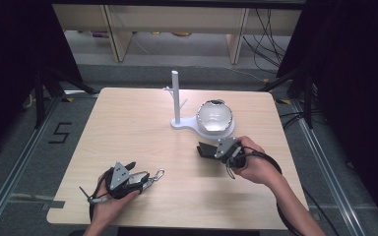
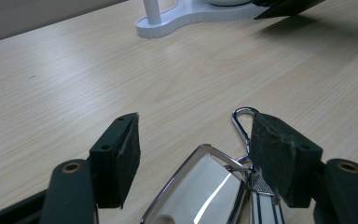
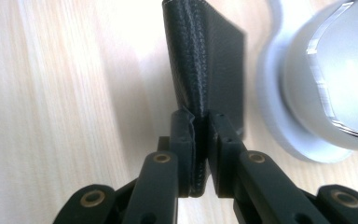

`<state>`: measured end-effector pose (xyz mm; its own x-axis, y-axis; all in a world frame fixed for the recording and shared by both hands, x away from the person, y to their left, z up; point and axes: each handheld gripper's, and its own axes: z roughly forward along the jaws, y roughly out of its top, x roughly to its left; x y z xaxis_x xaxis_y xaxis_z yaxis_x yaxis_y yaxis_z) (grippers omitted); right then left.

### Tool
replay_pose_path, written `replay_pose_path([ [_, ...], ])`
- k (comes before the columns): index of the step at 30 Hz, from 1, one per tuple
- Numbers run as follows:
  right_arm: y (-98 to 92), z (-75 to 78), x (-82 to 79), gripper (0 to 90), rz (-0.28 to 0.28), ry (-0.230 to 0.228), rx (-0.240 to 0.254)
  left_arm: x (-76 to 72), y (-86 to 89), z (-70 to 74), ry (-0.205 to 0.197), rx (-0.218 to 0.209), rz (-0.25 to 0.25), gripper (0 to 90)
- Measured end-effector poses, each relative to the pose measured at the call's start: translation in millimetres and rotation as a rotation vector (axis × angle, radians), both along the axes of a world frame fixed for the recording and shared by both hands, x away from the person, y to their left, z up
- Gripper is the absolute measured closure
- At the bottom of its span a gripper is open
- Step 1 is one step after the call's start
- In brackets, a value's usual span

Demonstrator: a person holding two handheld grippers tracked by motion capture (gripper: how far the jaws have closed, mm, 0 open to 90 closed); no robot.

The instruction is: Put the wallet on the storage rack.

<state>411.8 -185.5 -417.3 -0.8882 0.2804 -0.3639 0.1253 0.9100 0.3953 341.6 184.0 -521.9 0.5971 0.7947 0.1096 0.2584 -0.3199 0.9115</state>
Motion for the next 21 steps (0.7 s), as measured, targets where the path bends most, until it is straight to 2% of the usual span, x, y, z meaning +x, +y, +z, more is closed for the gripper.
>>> replay_pose_path([
  [2,-0.7,12.1,1.6,82.4,-0.047,0.072,0.048,0.0,-0.1,0.0,0.0,0.002,0.0,32.7],
  [3,-1.5,17.5,3.8,82.3,-0.056,0.095,0.06,0.2,-0.1,0.0,0.0,0.003,0.0,32.7],
  [4,-2.3,23.3,4.4,82.4,-0.096,0.139,0.077,0.8,0.0,-0.1,-0.002,0.003,-0.006,32.7],
  [5,-3.4,28.5,8.0,82.4,-0.094,0.152,0.09,0.5,0.0,0.1,0.002,0.005,-0.002,32.7],
  [6,-4.2,32.9,9.1,82.4,-0.127,0.195,0.108,0.5,0.0,0.1,0.0,0.005,-0.001,32.7],
  [8,-4.7,40.9,13.0,82.5,-0.149,0.241,0.111,0.6,0.1,0.1,0.001,0.002,-0.001,32.7],
  [9,-4.5,43.5,15.6,82.6,-0.136,0.256,0.102,0.6,0.2,0.0,0.0,0.0,0.0,32.7],
  [11,-3.0,47.4,17.8,82.7,-0.153,0.273,0.084,0.5,0.3,0.0,0.001,-0.004,0.002,32.6],
  [14,-0.9,49.2,22.9,82.7,-0.125,0.298,0.059,0.3,0.4,0.0,0.002,-0.005,0.003,32.7],
  [18,2.1,49.4,25.1,82.7,-0.137,0.322,0.017,0.7,0.3,-0.3,-0.004,-0.008,-0.004,32.7],
  [19,2.2,49.2,26.8,82.7,-0.121,0.327,0.017,0.1,0.3,0.0,0.0,-0.004,0.001,32.7],
  [20,2.3,51.0,26.4,82.7,-0.138,0.345,0.011,0.2,0.3,0.0,-0.001,-0.004,-0.001,32.6],
  [21,2.1,51.7,27.2,82.7,-0.133,0.346,0.016,0.1,0.2,0.0,0.0,-0.002,-0.001,32.6],
])
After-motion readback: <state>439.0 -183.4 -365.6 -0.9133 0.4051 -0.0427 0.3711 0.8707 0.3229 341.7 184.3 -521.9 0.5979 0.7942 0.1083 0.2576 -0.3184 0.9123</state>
